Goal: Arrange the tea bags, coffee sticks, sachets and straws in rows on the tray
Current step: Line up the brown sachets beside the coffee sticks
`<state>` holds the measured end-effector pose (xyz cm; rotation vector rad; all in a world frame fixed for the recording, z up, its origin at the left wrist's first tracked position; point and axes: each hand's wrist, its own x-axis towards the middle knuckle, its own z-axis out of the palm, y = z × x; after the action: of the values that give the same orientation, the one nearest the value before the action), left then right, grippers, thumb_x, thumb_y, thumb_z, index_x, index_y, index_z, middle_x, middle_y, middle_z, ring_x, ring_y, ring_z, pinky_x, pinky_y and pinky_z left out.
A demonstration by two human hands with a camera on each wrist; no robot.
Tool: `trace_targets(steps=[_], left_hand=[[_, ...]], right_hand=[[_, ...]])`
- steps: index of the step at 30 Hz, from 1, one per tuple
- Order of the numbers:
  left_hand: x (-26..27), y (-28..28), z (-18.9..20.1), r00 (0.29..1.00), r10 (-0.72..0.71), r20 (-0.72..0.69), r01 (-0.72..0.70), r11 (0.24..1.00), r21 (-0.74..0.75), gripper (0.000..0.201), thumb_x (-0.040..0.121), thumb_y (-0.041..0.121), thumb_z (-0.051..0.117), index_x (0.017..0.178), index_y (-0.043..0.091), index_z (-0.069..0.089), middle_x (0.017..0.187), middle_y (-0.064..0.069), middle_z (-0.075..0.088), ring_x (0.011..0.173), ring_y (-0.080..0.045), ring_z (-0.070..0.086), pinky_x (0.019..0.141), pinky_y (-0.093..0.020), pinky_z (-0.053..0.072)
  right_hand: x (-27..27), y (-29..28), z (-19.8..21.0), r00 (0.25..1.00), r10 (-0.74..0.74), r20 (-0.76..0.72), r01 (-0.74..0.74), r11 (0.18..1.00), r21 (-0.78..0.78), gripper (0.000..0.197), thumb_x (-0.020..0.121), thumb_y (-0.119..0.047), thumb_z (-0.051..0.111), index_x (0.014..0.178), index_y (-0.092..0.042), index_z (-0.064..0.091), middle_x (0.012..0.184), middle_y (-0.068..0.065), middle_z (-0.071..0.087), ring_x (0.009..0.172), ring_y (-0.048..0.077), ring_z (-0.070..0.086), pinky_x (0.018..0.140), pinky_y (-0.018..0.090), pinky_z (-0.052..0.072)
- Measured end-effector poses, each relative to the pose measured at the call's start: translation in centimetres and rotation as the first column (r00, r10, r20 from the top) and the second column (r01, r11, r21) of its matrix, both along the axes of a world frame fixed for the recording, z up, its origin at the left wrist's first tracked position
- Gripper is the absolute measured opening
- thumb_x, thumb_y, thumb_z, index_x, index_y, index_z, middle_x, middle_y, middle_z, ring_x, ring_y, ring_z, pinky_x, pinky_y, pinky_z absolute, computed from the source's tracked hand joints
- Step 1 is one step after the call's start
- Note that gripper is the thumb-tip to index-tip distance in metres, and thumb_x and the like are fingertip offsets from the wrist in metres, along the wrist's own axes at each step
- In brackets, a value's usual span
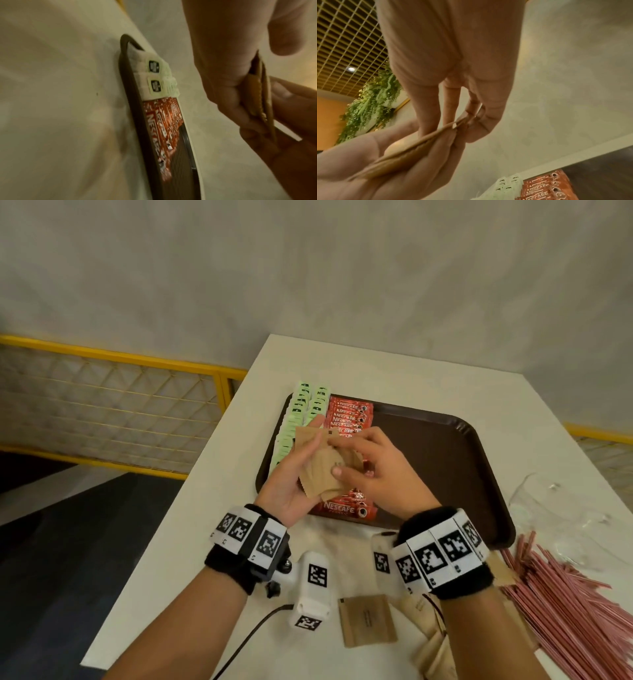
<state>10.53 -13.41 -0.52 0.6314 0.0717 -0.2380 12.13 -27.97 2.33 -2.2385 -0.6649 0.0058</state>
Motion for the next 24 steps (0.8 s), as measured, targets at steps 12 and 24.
trace_targets(steps=[12, 24], left_hand=[[-0.1, 0.2, -0.3, 1.0, -0.015, 0.022, 0.016, 1.0, -0.02, 0.05, 0.082, -0.005, 0.048, 0.119, 0.027, 0.058, 0.115, -0.009, 0.067, 0.095, -0.026, 0.068, 0.08, -0.053, 0.053], [0.6, -1.1, -0.1, 0.999, -0.026, 0.03, 0.02, 0.98, 0.196, 0.027, 0.076, 0.01, 0.059, 0.095, 0.028, 0.063, 0.092, -0.005, 0.073, 0.075, -0.022, 0.071, 0.059, -0.037, 0.057]], right_hand=[[0.0, -0.7, -1.3, 0.979, -0.12, -0.166, 0.171, 0.923, 0.343, 0.011, 0.088, -0.017, 0.063, 0.098, -0.019, 0.065, 0.093, -0.004, 0.063, 0.087, 0.011, 0.06, 0.077, 0.028, 0.051], [1.8, -2.7, 0.9, 0.951, 0.062, -0.301, 0.026, 0.96, 0.278, 0.003, 0.089, -0.016, 0.061, 0.09, -0.018, 0.06, 0.097, 0.013, 0.065, 0.087, 0.028, 0.062, 0.083, 0.04, 0.051]])
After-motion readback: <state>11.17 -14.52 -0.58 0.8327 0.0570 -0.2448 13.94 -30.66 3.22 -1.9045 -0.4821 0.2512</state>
